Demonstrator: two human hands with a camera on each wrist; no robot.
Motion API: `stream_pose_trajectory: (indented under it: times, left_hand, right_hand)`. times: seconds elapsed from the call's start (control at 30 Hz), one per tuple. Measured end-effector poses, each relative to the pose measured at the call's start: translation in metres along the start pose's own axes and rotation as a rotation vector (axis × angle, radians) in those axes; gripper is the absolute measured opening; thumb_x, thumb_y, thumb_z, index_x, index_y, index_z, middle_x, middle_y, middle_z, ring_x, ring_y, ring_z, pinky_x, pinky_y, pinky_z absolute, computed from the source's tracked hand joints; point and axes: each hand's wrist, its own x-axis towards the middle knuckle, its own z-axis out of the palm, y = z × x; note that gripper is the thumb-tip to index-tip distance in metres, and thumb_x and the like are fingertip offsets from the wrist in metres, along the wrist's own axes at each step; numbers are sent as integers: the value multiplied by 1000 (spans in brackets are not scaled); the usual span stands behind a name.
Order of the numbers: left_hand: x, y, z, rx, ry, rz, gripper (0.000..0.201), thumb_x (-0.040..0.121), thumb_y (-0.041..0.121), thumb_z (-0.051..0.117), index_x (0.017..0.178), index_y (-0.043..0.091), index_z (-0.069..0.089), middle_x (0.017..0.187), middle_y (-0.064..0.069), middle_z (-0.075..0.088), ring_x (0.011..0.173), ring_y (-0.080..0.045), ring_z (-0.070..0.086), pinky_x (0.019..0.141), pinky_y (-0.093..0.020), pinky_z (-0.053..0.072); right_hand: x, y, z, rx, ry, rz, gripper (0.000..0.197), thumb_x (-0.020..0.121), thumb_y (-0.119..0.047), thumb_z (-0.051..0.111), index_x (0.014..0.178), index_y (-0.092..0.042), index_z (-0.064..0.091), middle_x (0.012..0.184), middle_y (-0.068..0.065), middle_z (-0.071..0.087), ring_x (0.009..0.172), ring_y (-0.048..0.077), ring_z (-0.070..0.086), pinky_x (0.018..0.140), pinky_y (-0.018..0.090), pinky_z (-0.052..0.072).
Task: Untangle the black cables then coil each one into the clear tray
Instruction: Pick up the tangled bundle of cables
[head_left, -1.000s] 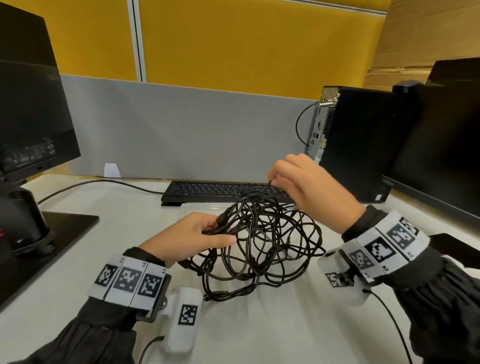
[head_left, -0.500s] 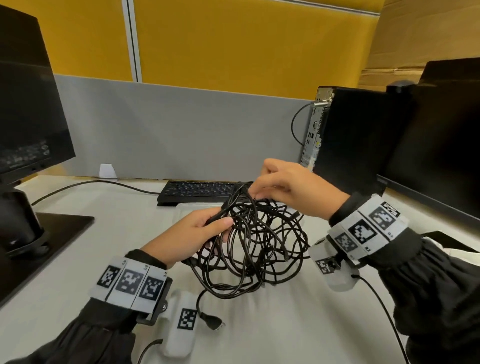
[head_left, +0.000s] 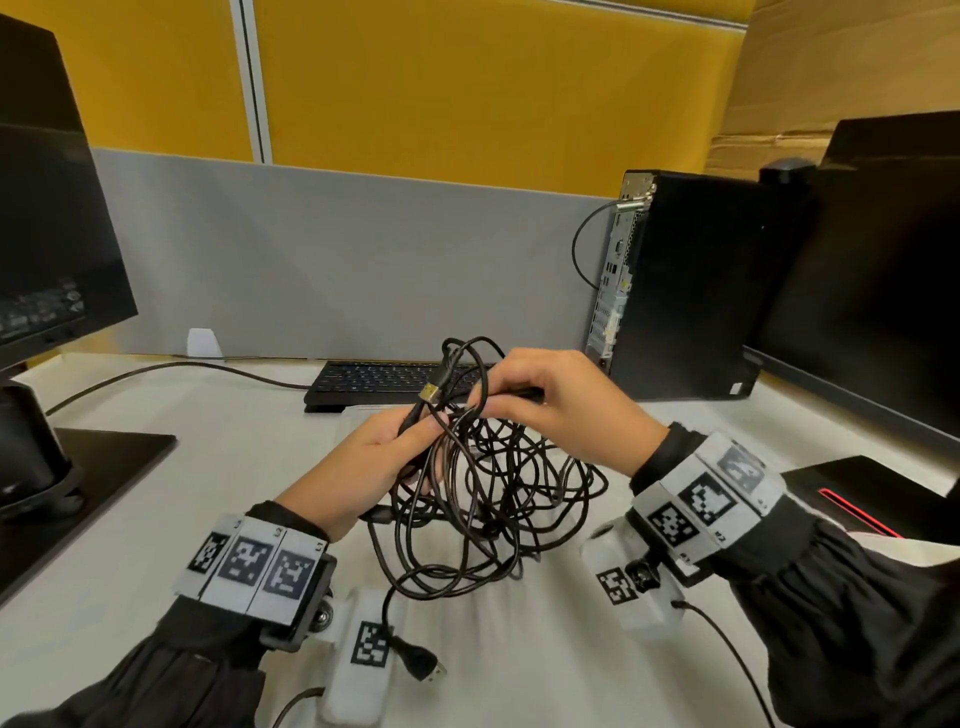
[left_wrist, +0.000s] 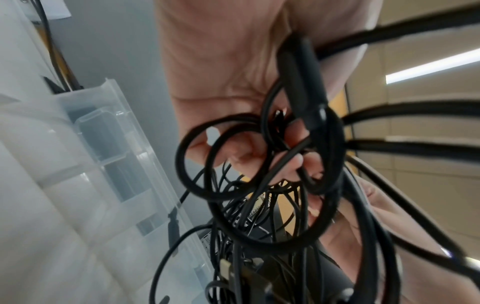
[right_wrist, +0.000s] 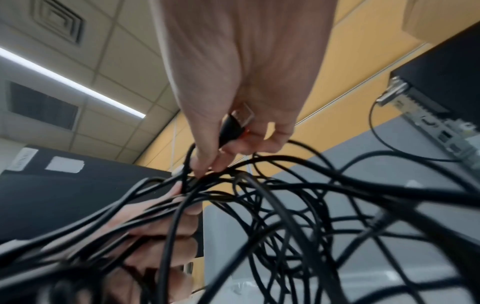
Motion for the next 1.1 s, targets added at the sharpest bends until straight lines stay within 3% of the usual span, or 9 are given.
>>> stream_pose_trajectory:
  times: [0.17,0.27,0.33,0.47,0.67,0.73,0.83,0.97,1.1]
  left_hand:
    - [0,2,-1,-68,70,-28,32,98,22,38,69,10,47,49,10,52,46,-1,48,51,-14,45]
    - [1,2,-1,-126,93,-60,32,98,22,37,72,8,48,49,10,49,46,-3,48,54,-21,45]
    - [1,2,1,-152,95,-81,31,99,22,37,73,10,48,48,9,49,46,-4,46,54,-21,44]
    - [2,0,2,-197,117,-131,30,100,24,36,76,13,49,50,10,47,48,-6,42,55,-22,40]
    - [4,1,-2,-265,153,-188,29,100,27,37,77,13,48,52,6,48,46,-8,44,49,-18,40]
    - [4,2,-4,-244,167,-190,28,100,26,37,77,14,47,53,5,47,44,-7,45,44,-15,41]
    - [3,2,-12,-241,228,-185,28,100,24,38,76,13,46,51,5,45,39,-4,43,40,-13,38]
    - [4,0,-19,-271,238,-190,33,100,23,40,68,14,43,46,7,41,37,-5,40,40,-14,37]
    - [5,-3,-24,-210,232,-226,34,99,26,42,67,15,46,48,7,41,40,-6,38,42,-16,36]
  right_hand:
    - [-22,-7,-3,8,295,32,17,89,-33,60,78,-21,54,77,-13,47,69,-1,44,66,10,34]
    - [-51,-20,-5,120,-70,96,38,79,-54,60,66,-19,61,65,-3,57,60,9,49,56,22,40]
    - [-65,-22,3,-19,-277,134,38,69,-61,65,70,-23,66,70,-9,62,63,3,51,57,18,35]
    - [-67,-19,17,-302,-116,90,21,79,-47,65,69,-32,55,70,-20,53,72,-11,47,58,10,27]
    - [-57,-10,16,-271,87,25,10,76,-33,52,72,-25,49,69,-15,50,67,3,47,59,23,45]
    - [-53,-9,11,-151,151,17,11,78,-20,58,72,-20,49,68,-10,53,63,3,49,56,14,38]
    - [-52,-11,-2,384,128,174,20,87,2,56,76,-11,46,61,8,52,53,13,45,45,23,39]
    - [-53,-1,-21,265,-59,232,9,92,-21,56,88,-15,61,61,-2,48,53,6,38,54,18,35]
    - [-55,16,-28,576,135,135,19,90,-33,59,80,-18,65,71,-10,56,64,3,45,65,15,36]
